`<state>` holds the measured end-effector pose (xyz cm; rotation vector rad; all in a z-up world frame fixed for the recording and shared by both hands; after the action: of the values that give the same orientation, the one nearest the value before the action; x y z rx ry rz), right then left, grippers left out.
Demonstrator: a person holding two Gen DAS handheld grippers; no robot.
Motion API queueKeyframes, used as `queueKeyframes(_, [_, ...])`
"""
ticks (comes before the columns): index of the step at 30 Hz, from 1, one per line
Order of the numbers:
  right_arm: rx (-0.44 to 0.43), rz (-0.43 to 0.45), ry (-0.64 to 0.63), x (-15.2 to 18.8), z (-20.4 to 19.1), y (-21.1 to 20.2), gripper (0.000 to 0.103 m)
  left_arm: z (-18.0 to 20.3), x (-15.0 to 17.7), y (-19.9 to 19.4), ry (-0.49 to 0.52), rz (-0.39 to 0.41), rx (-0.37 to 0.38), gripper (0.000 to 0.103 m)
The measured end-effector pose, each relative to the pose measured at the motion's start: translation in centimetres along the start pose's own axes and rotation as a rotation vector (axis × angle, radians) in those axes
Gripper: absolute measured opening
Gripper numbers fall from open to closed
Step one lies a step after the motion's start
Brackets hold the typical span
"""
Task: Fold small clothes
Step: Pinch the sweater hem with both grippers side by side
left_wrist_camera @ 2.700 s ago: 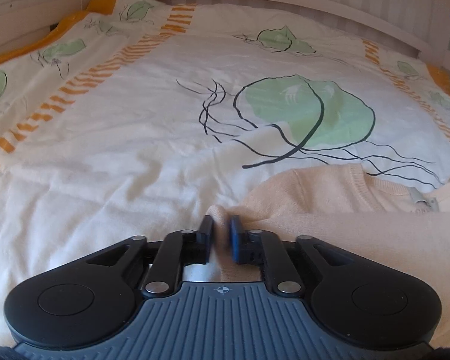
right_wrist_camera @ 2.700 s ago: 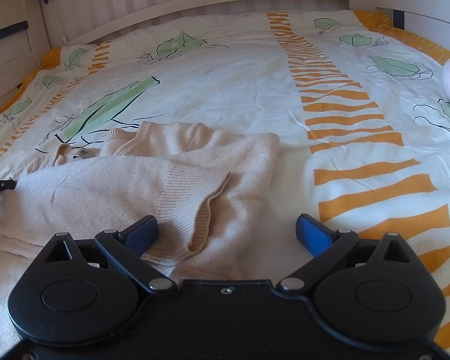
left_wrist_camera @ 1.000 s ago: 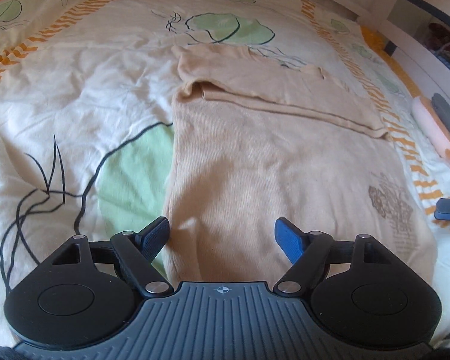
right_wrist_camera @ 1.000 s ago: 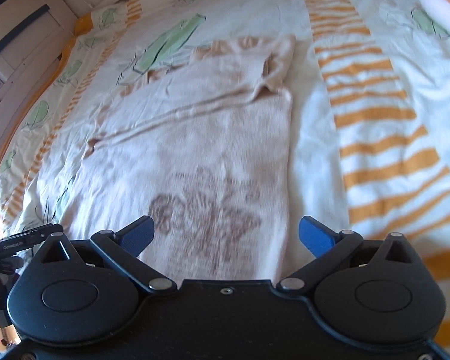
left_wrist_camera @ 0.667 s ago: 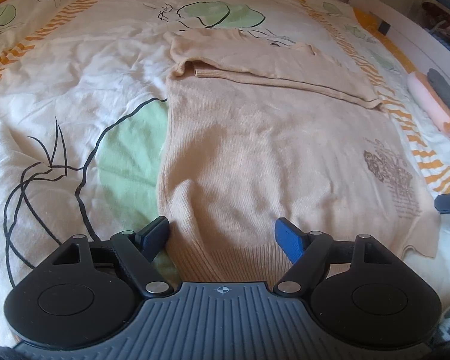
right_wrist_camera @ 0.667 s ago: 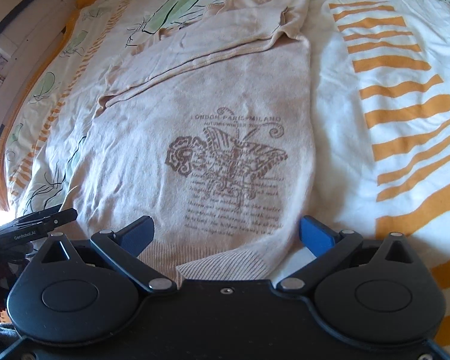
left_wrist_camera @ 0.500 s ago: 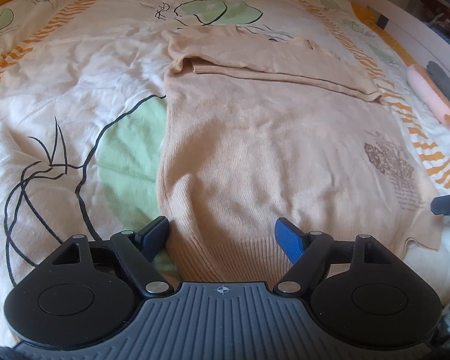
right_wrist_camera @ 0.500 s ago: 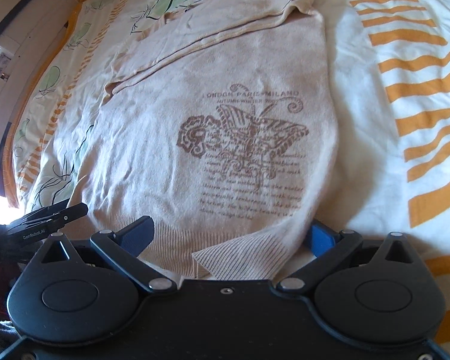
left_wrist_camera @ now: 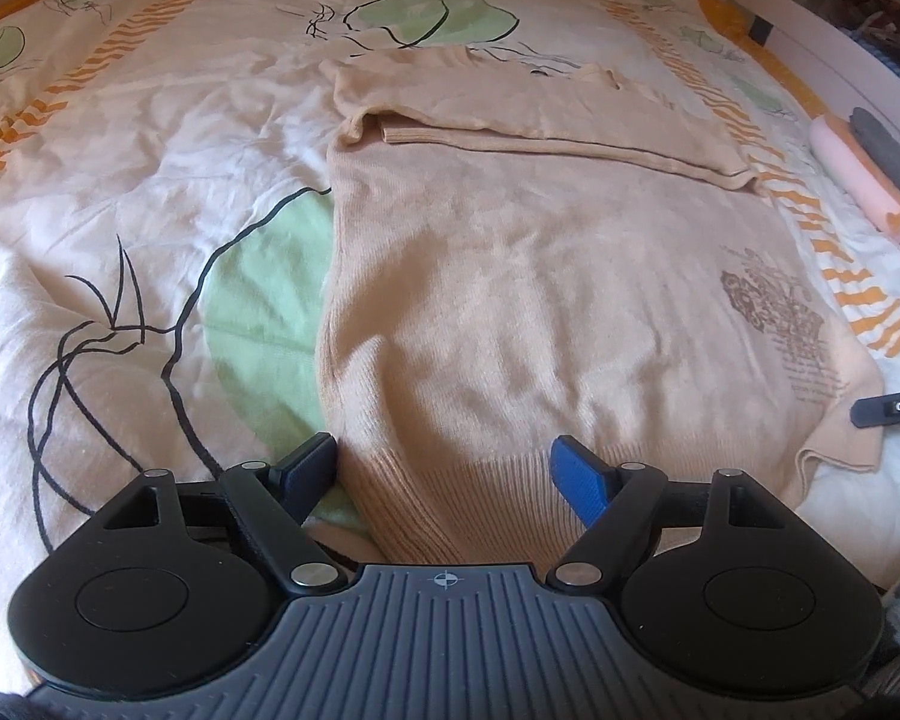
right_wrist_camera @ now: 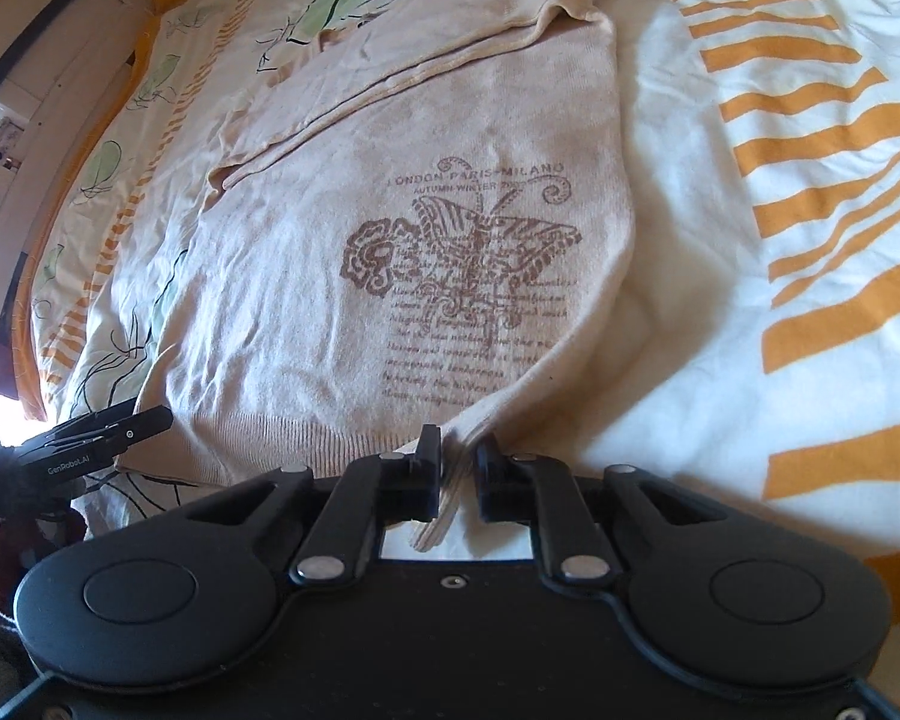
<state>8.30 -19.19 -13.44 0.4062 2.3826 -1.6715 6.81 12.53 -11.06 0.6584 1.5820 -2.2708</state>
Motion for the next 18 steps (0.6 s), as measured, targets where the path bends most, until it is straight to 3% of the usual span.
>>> queueKeyframes(5, [0.004,0.031,-0.007,-0.3,0.3,-0.9,0.021,0.1,0.4,0.0,0.024,-0.06,-0.05,0.072])
queueKeyframes(12, [0.005,0.037,-0.014,-0.2,0.3,-0.9,0.021,-0.3,0.3,-0.1,-0.006,-0.052,-0.043,0.064])
queueKeyframes(14, [-0.005,0.024,-0.012,-0.1,0.3,-0.6,0.021,-0.3,0.4,0.2,-0.013,-0.048,-0.019,0.037])
queueKeyframes(15, [-0.013,0.014,-0.003,0.0,0.4,-0.5,0.024,-0.5,0.6,0.4,-0.041,-0.049,0.002,0.015])
queueKeyframes(16, [-0.018,0.005,0.011,0.0,0.4,-0.3,0.026,-0.9,0.8,0.7,-0.086,-0.047,0.032,0.009])
queueKeyframes(18, [-0.02,-0.002,0.024,0.0,0.4,-0.1,0.031,-1.4,1.0,0.8,-0.137,-0.031,0.062,0.008])
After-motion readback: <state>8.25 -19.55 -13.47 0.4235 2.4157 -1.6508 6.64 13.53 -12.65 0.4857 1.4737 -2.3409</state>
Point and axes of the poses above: each gripper's, at about its wrist camera, not at the fingertips, and y roughly the way its jaws point, z to its right, x to its underside, the point moved 6 cm from there along y, roughly the way its jaws point, and after that the axes turned 11 degrees about x, right-handed, at the moved point
